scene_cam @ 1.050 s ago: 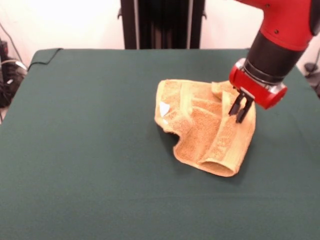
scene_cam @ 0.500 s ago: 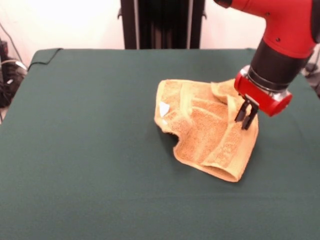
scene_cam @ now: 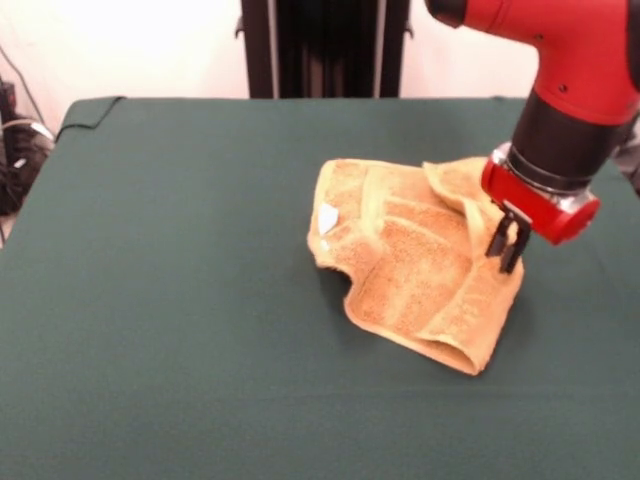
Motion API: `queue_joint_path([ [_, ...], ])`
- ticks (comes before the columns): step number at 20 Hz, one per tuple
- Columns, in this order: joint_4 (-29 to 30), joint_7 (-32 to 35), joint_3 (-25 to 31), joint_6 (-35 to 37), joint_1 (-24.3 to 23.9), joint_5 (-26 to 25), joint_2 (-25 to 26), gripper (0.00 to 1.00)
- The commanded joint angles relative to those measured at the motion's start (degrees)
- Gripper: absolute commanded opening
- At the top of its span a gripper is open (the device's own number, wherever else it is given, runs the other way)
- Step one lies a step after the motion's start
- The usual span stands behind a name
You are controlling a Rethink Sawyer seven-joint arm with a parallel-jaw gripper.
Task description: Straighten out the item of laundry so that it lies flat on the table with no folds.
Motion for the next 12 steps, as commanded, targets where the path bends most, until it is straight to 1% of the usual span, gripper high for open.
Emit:
queue_joint_path([
  [1, 2.4, 11.6, 11.8, -10.7, -0.9, 5.6, -2.6, 0.0],
  [5, 2.8, 11.2, 12.7, -11.3, -1.2, 5.7, -3.2, 0.0],
  [12, 3.7, 9.9, 16.9, -15.5, -3.0, 6.1, -4.4, 0.0],
])
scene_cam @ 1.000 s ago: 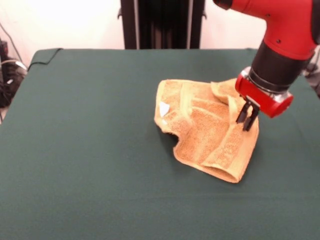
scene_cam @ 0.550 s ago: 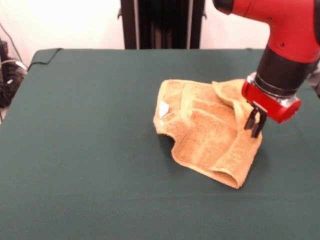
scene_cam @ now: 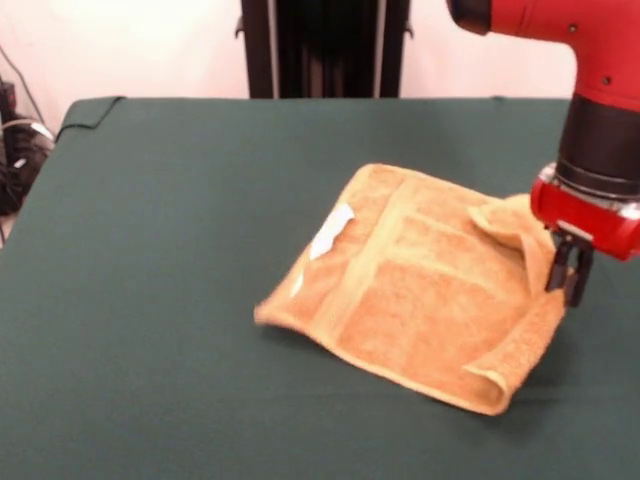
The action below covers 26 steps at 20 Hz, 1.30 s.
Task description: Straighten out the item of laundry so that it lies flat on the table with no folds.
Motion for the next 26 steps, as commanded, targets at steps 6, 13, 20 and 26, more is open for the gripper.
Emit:
queue_joint_path([
  [6, 4.0, 9.0, 13.9, -6.6, -3.5, 2.8, -2.0, 0.0],
  [13, 5.7, 8.3, 15.2, -8.7, -4.9, 0.9, -2.0, 0.0],
  [20, 8.1, 6.7, 15.5, -9.2, -5.8, -1.4, -2.4, 0.0],
  [26, 7.6, 6.4, 15.0, -8.6, -5.7, -1.5, -2.2, 0.0],
])
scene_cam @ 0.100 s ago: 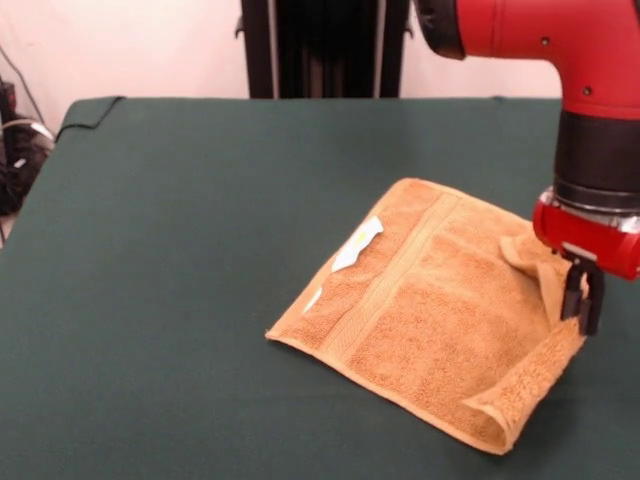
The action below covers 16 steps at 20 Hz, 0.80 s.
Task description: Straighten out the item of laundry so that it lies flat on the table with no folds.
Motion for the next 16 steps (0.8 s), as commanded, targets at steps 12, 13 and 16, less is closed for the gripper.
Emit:
queue_joint_path([
  [12, 1.2, 6.0, -1.0, 3.4, 4.7, -1.9, 3.0, 1.0],
  [13, 1.9, 5.6, -0.1, 3.1, 4.1, -2.0, 2.5, 1.0],
  [16, 3.2, 6.1, 0.8, 2.5, 4.0, -1.4, 2.0, 1.0],
])
